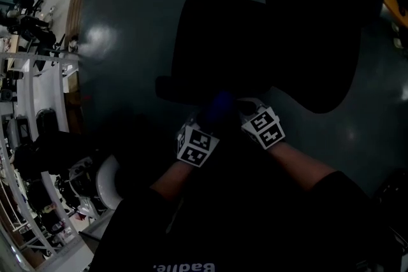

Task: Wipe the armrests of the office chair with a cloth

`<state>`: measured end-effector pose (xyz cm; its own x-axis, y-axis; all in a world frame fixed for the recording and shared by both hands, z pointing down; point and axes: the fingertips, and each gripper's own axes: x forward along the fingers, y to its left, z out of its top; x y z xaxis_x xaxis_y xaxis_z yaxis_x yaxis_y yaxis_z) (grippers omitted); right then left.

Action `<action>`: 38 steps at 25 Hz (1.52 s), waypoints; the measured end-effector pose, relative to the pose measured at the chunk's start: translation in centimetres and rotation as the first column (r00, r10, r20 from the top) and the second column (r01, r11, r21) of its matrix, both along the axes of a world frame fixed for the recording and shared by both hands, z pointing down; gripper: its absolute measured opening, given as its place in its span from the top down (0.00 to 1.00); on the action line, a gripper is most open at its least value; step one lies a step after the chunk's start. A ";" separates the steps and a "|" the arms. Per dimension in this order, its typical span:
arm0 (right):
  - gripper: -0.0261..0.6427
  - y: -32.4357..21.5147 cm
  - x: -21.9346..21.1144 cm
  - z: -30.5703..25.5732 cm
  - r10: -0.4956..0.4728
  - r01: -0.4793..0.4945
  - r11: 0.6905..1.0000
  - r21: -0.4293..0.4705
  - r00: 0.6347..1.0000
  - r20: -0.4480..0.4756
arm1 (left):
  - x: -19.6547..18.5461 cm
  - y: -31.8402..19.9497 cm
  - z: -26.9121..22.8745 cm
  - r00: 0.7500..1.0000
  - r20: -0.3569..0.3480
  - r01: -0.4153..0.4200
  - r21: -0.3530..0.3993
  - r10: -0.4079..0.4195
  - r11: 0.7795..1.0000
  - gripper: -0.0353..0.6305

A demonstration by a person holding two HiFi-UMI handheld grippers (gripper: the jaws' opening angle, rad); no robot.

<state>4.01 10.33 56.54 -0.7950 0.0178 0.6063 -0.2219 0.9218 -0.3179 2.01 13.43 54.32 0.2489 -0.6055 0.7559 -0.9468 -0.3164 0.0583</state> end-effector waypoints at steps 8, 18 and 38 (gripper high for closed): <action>0.96 -1.3 1.0 -1.3 0.033 -0.034 0.999 0.020 0.999 0.040 | -0.8 0.1 -2.0 0.999 0.020 0.024 0.041 -0.025 0.999 0.76; 0.96 -0.8 0.4 -6.2 0.086 -0.094 0.990 0.103 0.993 0.075 | -3.7 1.0 -6.1 0.999 -0.023 0.041 0.162 -0.037 0.986 0.76; 0.96 6.9 -1.9 -15.4 0.229 -0.265 0.945 0.192 0.954 0.193 | -10.9 9.3 -12.1 0.975 -0.222 0.109 0.351 -0.031 0.930 0.76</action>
<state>2.09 17.27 41.18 -0.8475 -0.3070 0.4330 -0.4121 0.8947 -0.1723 -8.92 22.69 42.26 0.3242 -0.8478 0.4198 -0.9460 -0.2865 0.1518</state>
